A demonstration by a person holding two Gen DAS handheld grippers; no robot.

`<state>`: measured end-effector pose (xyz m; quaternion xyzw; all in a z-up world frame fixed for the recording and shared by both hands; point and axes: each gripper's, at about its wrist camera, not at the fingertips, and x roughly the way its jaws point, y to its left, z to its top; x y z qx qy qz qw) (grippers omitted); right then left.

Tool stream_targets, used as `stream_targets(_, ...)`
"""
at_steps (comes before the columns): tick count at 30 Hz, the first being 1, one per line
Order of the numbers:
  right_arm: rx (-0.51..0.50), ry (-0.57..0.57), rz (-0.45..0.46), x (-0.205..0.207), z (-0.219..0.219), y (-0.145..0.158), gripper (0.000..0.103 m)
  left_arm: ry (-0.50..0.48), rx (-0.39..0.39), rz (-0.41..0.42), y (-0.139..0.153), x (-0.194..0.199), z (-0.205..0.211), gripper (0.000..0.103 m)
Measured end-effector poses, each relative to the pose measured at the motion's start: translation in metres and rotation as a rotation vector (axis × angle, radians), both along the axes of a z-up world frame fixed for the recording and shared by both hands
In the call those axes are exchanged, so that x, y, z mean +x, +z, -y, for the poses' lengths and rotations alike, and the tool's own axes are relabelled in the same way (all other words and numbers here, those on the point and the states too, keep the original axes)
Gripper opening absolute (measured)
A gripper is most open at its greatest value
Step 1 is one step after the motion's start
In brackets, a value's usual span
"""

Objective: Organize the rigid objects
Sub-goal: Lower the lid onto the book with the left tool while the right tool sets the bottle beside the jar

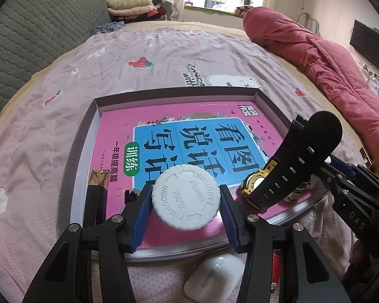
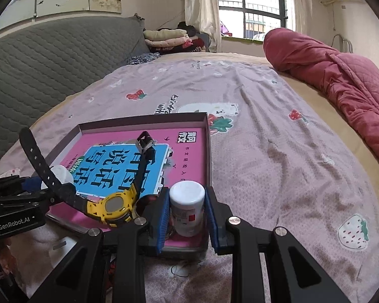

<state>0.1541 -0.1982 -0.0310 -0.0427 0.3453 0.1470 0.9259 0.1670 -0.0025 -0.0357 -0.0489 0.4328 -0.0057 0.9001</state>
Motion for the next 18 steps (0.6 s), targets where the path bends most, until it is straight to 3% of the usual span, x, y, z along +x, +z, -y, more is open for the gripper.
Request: stream_targets(18,0.014,0.009,-0.027,0.0007,0.0007,-0.0058,0.028,-0.005,0.002,-0.008,-0.0038,0.0045,0.0040,0.053)
